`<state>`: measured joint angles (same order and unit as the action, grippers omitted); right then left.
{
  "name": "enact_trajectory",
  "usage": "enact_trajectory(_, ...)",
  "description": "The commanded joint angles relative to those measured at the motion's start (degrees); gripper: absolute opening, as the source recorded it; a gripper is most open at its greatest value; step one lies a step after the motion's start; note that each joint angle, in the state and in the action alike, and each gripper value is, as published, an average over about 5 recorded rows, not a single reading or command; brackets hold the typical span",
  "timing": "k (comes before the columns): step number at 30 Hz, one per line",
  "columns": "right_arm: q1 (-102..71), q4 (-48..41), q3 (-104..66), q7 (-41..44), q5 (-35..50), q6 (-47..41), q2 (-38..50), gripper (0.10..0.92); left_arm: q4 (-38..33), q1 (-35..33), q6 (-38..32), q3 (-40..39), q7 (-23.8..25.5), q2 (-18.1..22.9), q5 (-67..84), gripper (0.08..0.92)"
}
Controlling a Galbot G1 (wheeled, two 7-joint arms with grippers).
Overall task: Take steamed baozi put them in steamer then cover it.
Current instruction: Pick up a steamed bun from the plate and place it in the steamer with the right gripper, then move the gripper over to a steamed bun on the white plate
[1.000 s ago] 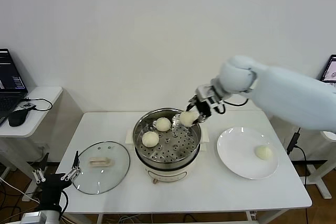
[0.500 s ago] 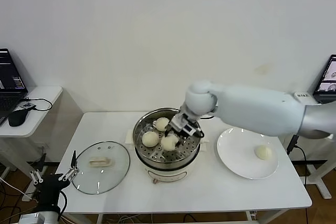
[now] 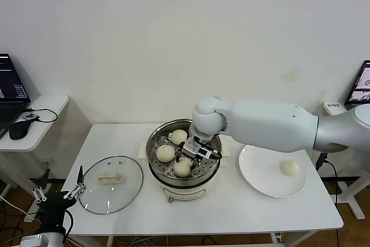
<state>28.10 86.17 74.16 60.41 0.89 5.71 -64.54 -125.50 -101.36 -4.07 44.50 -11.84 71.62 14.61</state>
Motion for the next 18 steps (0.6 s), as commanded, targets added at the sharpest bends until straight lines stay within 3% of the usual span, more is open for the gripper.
enact_trajectory(1, 0.0, 0.0, 0.6, 0.5, -0.9, 1.9, -0.7, 0.566, 0.0, 0.0, 0.0, -0.1, 0.0, 0.1, 0.0, 0.823)
enact_trajectory(10, 2.3, -0.4, -1.9, 0.6, 1.2, 1.8, 2.4, 0.791, 0.0, 0.1, 0.0, -0.1, 0.0, -0.1, 0.0, 0.823)
enact_trajectory(18, 2.9, -1.7, -9.6, 3.2, 2.5, -5.3, 11.7, 0.823, 0.4, 0.4, -0.1, -0.1, 0.0, -0.6, -0.1, 0.823)
